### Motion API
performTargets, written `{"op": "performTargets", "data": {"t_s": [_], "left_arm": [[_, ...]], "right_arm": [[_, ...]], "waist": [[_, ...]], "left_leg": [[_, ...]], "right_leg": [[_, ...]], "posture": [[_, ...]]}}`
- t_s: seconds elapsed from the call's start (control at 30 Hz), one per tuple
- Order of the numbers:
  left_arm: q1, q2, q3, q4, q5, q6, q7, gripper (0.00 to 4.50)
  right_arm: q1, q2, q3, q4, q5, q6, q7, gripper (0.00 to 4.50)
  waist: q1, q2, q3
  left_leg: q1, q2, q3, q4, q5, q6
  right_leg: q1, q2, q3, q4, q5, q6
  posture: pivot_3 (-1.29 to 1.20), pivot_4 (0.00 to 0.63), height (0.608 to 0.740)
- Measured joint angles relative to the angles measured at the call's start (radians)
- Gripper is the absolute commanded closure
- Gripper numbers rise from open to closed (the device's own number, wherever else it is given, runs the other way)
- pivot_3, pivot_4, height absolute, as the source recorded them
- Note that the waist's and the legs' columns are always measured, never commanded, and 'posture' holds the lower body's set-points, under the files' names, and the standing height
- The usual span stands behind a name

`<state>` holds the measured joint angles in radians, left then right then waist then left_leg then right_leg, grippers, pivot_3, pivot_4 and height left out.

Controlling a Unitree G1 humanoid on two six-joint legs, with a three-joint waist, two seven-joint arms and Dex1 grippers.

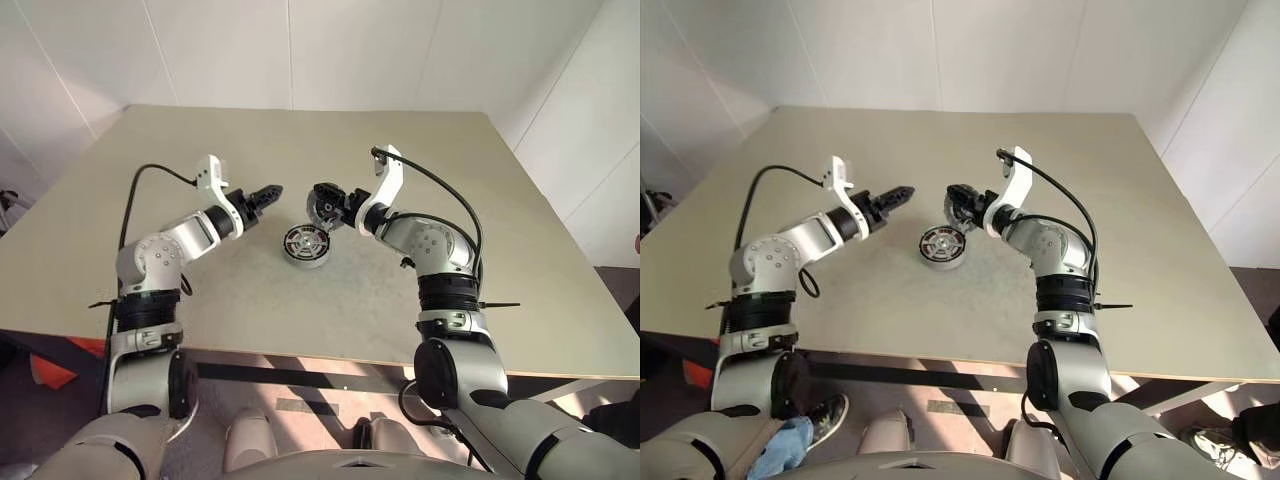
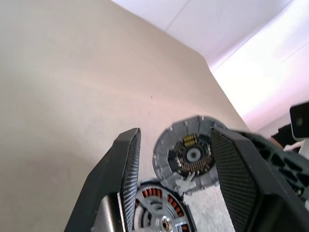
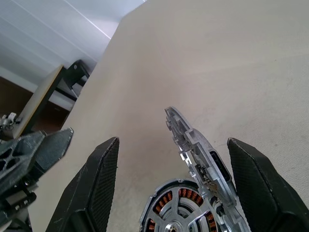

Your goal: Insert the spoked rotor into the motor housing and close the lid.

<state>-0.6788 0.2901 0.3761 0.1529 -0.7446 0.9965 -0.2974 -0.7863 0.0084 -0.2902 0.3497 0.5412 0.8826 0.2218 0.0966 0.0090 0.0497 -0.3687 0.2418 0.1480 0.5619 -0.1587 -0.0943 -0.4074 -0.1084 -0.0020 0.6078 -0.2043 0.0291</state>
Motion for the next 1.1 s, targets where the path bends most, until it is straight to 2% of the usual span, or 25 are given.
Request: {"op": "performTargets", "data": {"t_s": [0.13, 0.23, 0.4, 0.6, 0.77, 0.87, 0.97, 1.07, 1.1], "left_arm": [[-0.010, 0.075, 0.037, 0.067, 0.011, -0.034, -0.008, 2.08], [-0.008, 0.094, 0.050, 0.130, 0.030, -0.059, -0.007, 2.08], [-0.006, 0.084, 0.047, 0.147, 0.044, -0.074, -0.007, 2.08], [0.001, 0.050, 0.018, 0.147, 0.051, -0.084, -0.007, 2.08], [0.022, 0.039, 0.004, 0.145, 0.049, -0.084, -0.021, 2.08], [0.050, 0.036, -0.019, 0.110, 0.045, -0.084, -0.057, 2.08], [0.077, 0.034, -0.040, 0.083, 0.043, -0.084, -0.094, 2.08], [0.107, 0.040, -0.072, 0.054, 0.044, -0.086, -0.146, 2.08], [0.115, 0.044, -0.080, 0.051, 0.046, -0.089, -0.156, 2.08]], "right_arm": [[0.000, -0.002, -0.005, -0.001, 0.019, 0.025, 0.000, 0.47], [0.001, -0.001, -0.005, -0.064, 0.091, 0.137, 0.026, 0.47], [0.021, -0.020, 0.095, -0.240, 0.145, 0.277, 0.070, 0.47], [0.048, -0.022, 0.109, -0.252, 0.143, 0.279, 0.066, 0.47], [0.065, -0.122, 0.208, -0.283, 0.060, 0.141, 0.144, 0.47], [0.122, -0.191, 0.327, -0.300, -0.060, -0.052, 0.224, 0.47], [0.160, -0.210, 0.403, -0.269, -0.150, -0.177, 0.266, 0.47], [0.203, -0.217, 0.471, -0.220, -0.207, -0.286, 0.337, 0.01], [0.211, -0.215, 0.491, -0.200, -0.225, -0.314, 0.353, 0.01]], "waist": [[0.001, 0.000, 0.000], [0.003, -0.001, 0.001], [0.008, -0.003, 0.001], [0.009, -0.003, 0.001], [0.011, -0.003, 0.001], [0.012, -0.004, 0.001], [0.008, -0.004, 0.001], [0.005, -0.004, 0.001], [0.004, -0.004, 0.001]], "left_leg": [[0.000, 0.000, 0.000, 0.000, 0.000, 0.000], [-0.001, 0.000, -0.001, 0.000, 0.000, 0.000], [-0.001, 0.000, -0.002, 0.000, 0.000, 0.000], [0.000, 0.000, -0.002, 0.002, 0.000, 0.000], [-0.001, 0.000, -0.002, 0.002, 0.000, 0.000], [-0.002, 0.000, -0.002, 0.001, 0.000, 0.001], [-0.002, 0.000, -0.002, 0.002, 0.000, 0.001], [-0.001, 0.000, -0.002, 0.002, -0.001, 0.002], [-0.001, 0.000, -0.002, 0.003, -0.001, 0.002]], "right_leg": [[0.000, 0.000, 0.000, 0.000, 0.000, 0.000], [0.000, 0.000, -0.001, 0.000, 0.000, 0.000], [0.001, 0.000, -0.002, -0.001, 0.000, 0.000], [0.001, -0.001, -0.002, 0.001, 0.000, 0.000], [0.001, -0.001, -0.002, 0.000, 0.000, 0.000], [0.001, -0.001, -0.002, -0.001, 0.000, 0.000], [0.001, -0.001, -0.002, 0.000, 0.000, 0.000], [0.001, -0.001, -0.002, 0.000, 0.000, 0.000], [0.001, -0.001, -0.002, 0.000, 0.000, -0.001]], "posture": [[0.00, 0.000, 0.740], [0.00, 0.000, 0.740], [0.00, 0.000, 0.740], [0.00, 0.000, 0.740], [0.00, 0.000, 0.740], [0.00, 0.000, 0.740], [0.00, 0.000, 0.740], [0.00, 0.000, 0.740], [0.00, 0.000, 0.740]]}}
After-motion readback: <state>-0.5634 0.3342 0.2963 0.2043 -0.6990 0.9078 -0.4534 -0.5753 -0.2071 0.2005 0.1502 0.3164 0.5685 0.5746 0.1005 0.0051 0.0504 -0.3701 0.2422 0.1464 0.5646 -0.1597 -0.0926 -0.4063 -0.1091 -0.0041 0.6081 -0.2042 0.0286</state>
